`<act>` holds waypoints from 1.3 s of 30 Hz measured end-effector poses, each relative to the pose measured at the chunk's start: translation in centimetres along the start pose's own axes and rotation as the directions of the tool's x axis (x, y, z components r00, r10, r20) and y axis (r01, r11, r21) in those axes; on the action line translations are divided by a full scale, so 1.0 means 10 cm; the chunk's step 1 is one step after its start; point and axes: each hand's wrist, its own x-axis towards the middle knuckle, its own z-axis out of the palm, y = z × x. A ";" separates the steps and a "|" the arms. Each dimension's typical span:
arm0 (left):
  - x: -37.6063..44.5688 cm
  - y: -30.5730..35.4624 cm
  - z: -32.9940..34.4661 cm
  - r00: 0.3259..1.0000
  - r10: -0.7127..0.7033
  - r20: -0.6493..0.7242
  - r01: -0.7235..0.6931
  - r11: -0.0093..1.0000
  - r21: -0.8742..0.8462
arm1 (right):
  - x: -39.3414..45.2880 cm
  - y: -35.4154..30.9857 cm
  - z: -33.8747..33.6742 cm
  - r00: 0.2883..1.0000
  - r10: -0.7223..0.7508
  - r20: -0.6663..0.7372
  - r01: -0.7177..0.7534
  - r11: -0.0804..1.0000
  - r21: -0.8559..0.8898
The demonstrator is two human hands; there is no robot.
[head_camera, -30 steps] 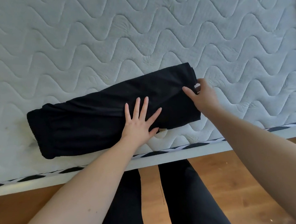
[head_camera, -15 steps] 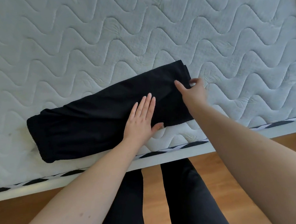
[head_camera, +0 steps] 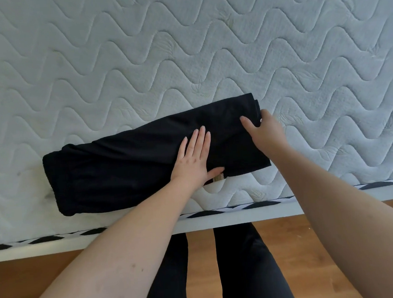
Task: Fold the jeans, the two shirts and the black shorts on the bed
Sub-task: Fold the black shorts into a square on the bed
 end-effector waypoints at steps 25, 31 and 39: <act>-1.09 -2.06 0.21 0.946 -0.251 -0.204 0.215 0.960 -0.181 | -1.45 -1.72 1.14 0.904 -0.391 0.171 0.413 0.904 -0.114; -1.32 -2.21 0.33 0.876 -0.339 -0.343 0.223 0.915 -0.336 | -1.66 -2.04 1.62 0.900 -0.416 0.131 0.431 0.894 -0.122; -1.49 -2.52 0.26 0.852 -0.503 -0.143 0.102 0.429 -0.898 | -1.76 -2.34 2.33 0.861 -0.448 0.242 0.489 0.861 -0.144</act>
